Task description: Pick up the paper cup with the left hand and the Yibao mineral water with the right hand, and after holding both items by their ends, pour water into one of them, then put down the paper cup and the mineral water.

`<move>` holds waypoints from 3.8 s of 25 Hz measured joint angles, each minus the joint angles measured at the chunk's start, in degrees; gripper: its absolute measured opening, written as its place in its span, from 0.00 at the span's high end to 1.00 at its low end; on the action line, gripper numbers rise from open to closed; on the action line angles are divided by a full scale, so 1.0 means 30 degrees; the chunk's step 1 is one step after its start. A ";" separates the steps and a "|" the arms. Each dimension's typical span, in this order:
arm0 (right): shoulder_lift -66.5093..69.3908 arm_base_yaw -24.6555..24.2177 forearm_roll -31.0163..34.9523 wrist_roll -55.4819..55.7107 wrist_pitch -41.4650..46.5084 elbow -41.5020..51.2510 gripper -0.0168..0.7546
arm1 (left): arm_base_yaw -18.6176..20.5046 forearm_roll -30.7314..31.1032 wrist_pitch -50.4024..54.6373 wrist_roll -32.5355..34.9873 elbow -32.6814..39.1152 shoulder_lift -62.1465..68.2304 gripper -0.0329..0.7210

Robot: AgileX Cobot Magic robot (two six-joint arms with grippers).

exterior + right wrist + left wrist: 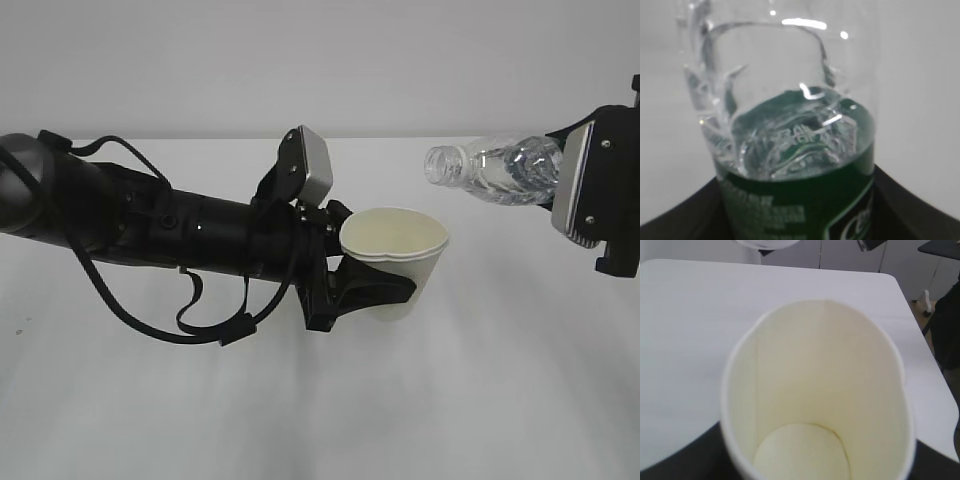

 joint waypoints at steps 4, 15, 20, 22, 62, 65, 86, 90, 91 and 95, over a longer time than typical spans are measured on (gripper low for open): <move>-0.0006 0.0000 -0.0128 -0.0076 0.0120 -0.0297 0.38 | 0.0000 0.0000 0.0000 0.0000 0.0000 0.0000 0.38; -0.0039 0.0000 -0.0909 -0.0110 0.0262 -0.0404 0.38 | 0.0000 0.0000 0.0000 0.0000 0.0000 0.0000 0.38; -0.0039 0.0000 -0.1023 -0.0110 0.0262 -0.0404 0.38 | 0.0000 0.0000 0.0000 0.0000 0.0000 0.0000 0.38; -0.0039 0.0000 -0.1057 -0.0110 0.0262 -0.0404 0.38 | 0.0000 0.0000 0.0000 0.0000 0.0000 0.0000 0.38; -0.0039 0.0000 -0.3410 -0.0110 0.0274 -0.0841 0.38 | 0.0000 0.0000 -0.0287 0.0000 0.0000 0.0000 0.38; -0.0039 0.0000 -0.3481 -0.0110 0.0274 -0.0841 0.38 | 0.0000 0.0000 -0.0287 0.0000 0.0000 0.0000 0.38; -0.0039 0.0000 -0.3613 -0.0110 0.0274 -0.0841 0.38 | 0.0000 0.0000 -0.0287 0.0000 0.0000 0.0000 0.38; -0.0039 0.0000 -0.3643 -0.0110 0.0406 -0.0926 0.38 | 0.0000 0.0000 -0.0287 0.0000 0.0000 0.0000 0.38; -0.0039 0.0000 -0.3643 -0.0110 0.0536 -0.1014 0.38 | 0.0000 0.0000 -0.0287 0.0000 0.0000 0.0000 0.38; -0.0039 0.0000 -0.3643 -0.0110 0.0532 -0.1133 0.38 | 0.0000 0.0000 -0.0331 0.0000 0.0000 0.0000 0.38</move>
